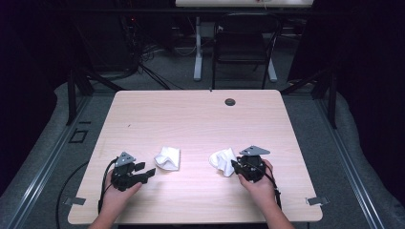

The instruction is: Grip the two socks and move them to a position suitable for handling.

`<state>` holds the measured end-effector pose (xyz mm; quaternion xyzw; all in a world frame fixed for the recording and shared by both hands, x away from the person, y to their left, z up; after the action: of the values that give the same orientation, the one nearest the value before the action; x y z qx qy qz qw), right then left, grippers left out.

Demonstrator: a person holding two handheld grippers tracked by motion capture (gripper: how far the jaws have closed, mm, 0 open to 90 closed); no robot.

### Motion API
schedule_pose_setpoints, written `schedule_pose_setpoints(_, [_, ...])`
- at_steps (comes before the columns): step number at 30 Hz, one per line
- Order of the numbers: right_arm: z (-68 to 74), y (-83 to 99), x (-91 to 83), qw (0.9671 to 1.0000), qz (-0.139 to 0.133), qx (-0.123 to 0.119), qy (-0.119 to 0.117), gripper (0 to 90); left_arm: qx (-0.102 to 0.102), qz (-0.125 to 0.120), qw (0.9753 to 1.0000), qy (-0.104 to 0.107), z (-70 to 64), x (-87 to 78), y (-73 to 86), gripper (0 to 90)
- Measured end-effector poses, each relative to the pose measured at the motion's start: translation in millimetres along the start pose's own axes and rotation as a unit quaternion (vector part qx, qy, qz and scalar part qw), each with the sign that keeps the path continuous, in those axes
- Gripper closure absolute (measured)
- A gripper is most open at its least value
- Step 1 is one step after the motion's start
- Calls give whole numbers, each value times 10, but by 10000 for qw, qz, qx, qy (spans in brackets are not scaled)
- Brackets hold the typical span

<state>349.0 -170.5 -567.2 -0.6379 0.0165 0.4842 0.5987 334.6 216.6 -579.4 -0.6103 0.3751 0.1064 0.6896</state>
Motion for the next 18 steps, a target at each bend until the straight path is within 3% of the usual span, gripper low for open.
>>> schedule_pose_setpoints(6, [-42,-103,105,10000,21,48,-3,855,-97,-25,9999,-10,17,-6,6,446])
schedule_pose_setpoints(18, [-93,-62,255,9996,255,74,-6,889,-92,-9,10000,-13,26,-27,1,459])
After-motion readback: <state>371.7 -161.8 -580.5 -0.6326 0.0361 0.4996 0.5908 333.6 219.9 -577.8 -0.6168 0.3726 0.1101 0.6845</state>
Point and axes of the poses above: each handheld gripper's, and its own axes: x roughly forward along the jaws, y roughly out of its underside, z roughly to its left, the point moved 3 cm from there along x, roughly forward along the jaws, and after that the axes turned 13 degrees about -y, right-handed, at the moved point
